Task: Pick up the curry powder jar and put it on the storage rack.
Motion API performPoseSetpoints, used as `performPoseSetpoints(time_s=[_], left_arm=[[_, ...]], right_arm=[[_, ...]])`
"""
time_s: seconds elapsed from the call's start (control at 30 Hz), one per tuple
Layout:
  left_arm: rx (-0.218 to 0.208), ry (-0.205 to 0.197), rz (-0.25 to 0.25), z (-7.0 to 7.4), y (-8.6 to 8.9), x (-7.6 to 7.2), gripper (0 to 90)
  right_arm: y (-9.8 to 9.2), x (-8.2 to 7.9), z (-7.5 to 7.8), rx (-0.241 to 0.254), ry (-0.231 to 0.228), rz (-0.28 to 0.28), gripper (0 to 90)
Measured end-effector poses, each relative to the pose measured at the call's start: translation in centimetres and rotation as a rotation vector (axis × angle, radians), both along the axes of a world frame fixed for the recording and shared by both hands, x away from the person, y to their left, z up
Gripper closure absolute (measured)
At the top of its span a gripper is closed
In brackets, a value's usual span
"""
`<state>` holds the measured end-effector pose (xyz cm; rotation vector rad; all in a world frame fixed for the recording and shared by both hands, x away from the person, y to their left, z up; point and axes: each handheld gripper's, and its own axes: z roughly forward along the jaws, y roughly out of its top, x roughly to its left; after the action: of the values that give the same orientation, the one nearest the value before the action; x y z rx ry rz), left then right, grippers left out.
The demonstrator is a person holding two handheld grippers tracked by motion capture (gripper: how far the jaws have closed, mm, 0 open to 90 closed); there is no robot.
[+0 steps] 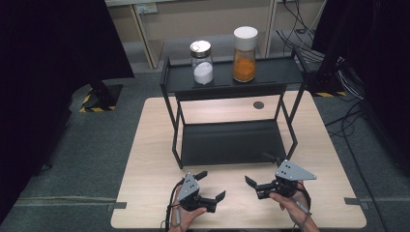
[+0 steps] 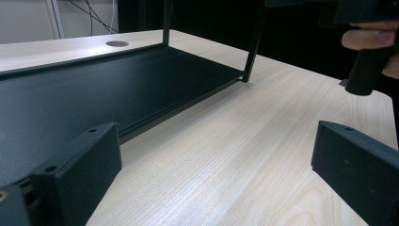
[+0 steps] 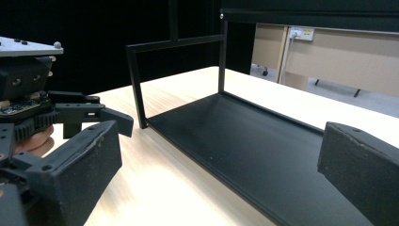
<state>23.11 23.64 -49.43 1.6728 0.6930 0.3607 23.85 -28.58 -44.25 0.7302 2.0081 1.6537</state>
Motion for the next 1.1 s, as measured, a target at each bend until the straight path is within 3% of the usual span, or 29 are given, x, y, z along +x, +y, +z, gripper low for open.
performPoseSetpoints(time_s=[0.43,1.1], left_arm=[[0.001,-0.007,-0.001,0.1,0.0,-0.1,1.4],[-0.002,-0.009,0.001,0.1,0.1,-0.1,1.4]], right_arm=[[0.0,-0.5,-1.3,-0.021,0.005,0.018,0.3],[-0.4,-0.9,-2.2,-0.009,0.017,0.018,0.3]])
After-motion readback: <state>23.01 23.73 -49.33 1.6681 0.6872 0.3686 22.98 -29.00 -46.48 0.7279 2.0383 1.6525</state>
